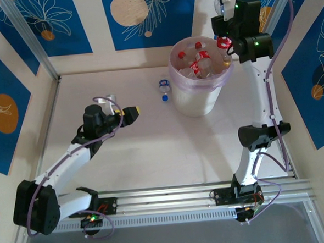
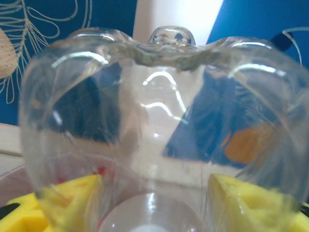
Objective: Put the plastic bottles in the bin
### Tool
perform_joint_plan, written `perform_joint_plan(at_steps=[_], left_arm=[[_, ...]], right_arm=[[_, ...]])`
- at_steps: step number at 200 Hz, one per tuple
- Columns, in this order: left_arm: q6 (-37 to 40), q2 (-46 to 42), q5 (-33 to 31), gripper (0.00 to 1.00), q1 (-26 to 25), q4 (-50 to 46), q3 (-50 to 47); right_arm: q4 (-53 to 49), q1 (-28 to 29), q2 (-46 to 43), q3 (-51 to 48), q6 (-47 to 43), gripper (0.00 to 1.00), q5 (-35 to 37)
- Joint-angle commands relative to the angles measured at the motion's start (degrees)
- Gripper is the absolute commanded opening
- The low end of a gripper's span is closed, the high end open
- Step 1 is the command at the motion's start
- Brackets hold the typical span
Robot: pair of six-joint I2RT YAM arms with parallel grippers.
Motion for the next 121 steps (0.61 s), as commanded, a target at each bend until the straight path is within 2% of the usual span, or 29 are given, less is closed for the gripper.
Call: perform_joint_plan(at_steps=[1,121], left_arm=[[-0.79,1.25,-1.44,0.93,0.45,-1.56,1.75],[-2.81,3.21,-1.72,0.92,0.44,-0.16,1.54]], right_arm=[[-1.05,-0.34,-1.18,-2.62,2.69,0.57,-3.77],[-1.03,-0.8,1.83,-13.12,6.31,0.58,-7.51]])
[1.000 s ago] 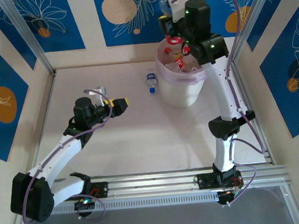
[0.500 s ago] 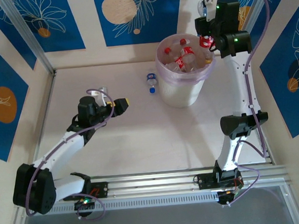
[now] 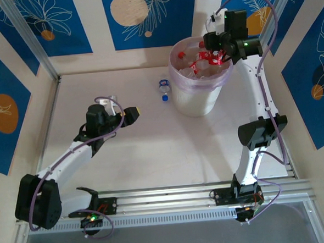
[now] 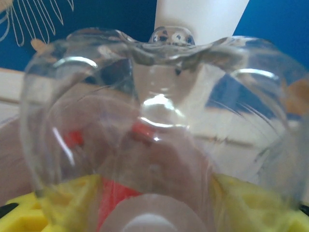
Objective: Put the plastic bottles in the bin
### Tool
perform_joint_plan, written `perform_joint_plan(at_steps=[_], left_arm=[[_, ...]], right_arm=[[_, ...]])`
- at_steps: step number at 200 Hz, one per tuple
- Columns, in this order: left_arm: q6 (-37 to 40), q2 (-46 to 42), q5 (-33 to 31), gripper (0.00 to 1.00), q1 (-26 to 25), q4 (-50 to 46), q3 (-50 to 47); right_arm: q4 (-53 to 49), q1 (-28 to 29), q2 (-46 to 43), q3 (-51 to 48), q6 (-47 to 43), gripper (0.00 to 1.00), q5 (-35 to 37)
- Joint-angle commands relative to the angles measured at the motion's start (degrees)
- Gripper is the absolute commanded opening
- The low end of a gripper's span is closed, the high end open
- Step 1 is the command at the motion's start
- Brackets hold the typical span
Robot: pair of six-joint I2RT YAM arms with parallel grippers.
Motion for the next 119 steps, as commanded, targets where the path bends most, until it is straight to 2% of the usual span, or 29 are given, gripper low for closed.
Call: perform_joint_plan(at_steps=[1,59,96,119], left_arm=[[-0.88,0.55,-0.61,0.92,0.45,0.87,1.4],[-1.66,2.2,-0.61,0.92,0.46,1.79,1.56],[-2.38,4.0,-0.07,0.92,0.47,2.31,2.36],[-2.98,5.06,0.58,0.92,0.43,3.34,2.72]], right_arm=[[0.33,-0.22,0.79,-1.94,1.49,0.58,-1.94],[0.16,-1.28,2.53,-5.02,2.72,0.64,-4.84],[-4.68,-1.57,4.56,3.54,2.69,0.78,-6.0],[-6.76,-1.62,5.04,9.11,2.65,0.8,-6.75]])
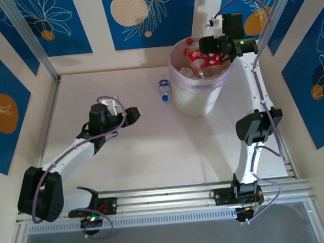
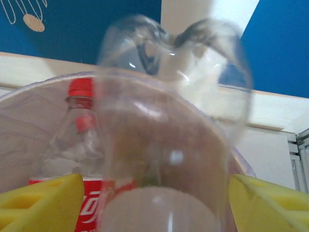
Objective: Put the plastic bottles in the bin
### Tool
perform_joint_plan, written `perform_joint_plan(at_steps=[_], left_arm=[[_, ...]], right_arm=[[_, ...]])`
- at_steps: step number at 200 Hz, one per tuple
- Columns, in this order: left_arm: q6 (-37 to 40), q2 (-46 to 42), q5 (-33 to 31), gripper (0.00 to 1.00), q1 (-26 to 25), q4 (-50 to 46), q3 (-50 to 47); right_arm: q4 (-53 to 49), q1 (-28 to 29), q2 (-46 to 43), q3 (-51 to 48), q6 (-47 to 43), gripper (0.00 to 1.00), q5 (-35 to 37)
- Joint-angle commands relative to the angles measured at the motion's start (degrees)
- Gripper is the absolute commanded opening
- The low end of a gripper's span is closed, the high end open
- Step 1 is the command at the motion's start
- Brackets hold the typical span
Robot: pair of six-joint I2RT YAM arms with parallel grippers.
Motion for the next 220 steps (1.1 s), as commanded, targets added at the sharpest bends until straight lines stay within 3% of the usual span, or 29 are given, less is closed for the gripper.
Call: perform_joint_plan(at_steps=[1,42,95,131,183,220], left_arm=[[-1.24,1.18,0.6,0.92,0.4,2.7,2.3],[-1.87,2.32,1.26,0.92,0.45,4.09,2.38],[-2.13,3.82,2.05,0.92,0.45,4.57,3.26],[-3.04,5.15,2.63,0.92,0.33,6.33,3.45],[-3.76,9.77,2.41,0.92,-0.29,6.91,6.32],[-4.23,15.1,-3.12,0.92,-1.01,1.02,12.96]], right_arm=[[-4.48,-0.35,-0.09,6.1,0.35,0.8,-2.5],[-5.35,-0.8,-0.34,10.6,0.59,0.8,-2.55],[-4.83,-1.89,3.11,9.41,3.1,0.61,-5.78],[-3.25,-1.84,5.05,7.28,5.13,0.55,-10.97],[1.32,-1.48,3.04,-2.52,8.53,0.56,-20.13],[3.45,-1.01,0.04,-7.23,8.83,0.56,-23.21]])
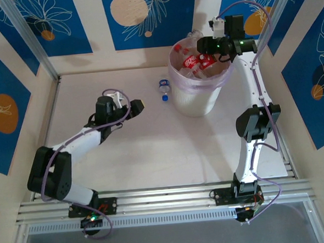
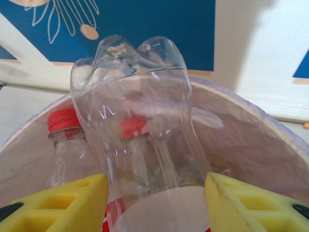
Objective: Put the plastic bottles in the bin
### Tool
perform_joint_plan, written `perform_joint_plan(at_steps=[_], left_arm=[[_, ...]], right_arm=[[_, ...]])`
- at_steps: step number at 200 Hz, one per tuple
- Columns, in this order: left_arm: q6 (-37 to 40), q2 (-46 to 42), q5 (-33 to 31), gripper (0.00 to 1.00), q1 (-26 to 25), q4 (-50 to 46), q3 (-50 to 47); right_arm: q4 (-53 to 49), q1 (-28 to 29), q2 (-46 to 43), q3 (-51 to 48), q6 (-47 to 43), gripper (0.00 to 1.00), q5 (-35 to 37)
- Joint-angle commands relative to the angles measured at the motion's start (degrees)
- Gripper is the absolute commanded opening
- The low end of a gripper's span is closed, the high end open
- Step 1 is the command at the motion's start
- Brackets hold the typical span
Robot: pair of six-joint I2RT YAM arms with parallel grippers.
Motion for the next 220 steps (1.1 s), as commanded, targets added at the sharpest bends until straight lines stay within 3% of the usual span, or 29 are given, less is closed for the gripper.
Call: perform_joint_plan(at_steps=[1,30,93,168,220], left_arm=[[-0.61,2.92,-3.99,0.92,-0.72,-3.13,5.3],[-0.67,9.36,-9.45,0.92,-2.02,-6.63,12.15],[3.85,25.91,-14.6,0.94,-6.02,-12.79,31.24],[3.46,42.99,-17.17,0.94,-8.32,-16.65,50.19],[3.17,49.39,-17.52,0.94,-9.89,-19.54,56.67]], right_arm=[[-2.25,1.18,-2.3,-3.6,2.01,0.56,-6.29],[-4.13,0.82,-2.79,-1.61,1.73,0.58,-5.63],[-9.31,0.64,-8.6,3.35,0.15,0.81,-1.29],[-3.6,-0.9,-33.15,-24.59,3.26,0.84,0.15],[-4.6,-2.9,-46.49,-38.84,8.13,0.84,0.34]])
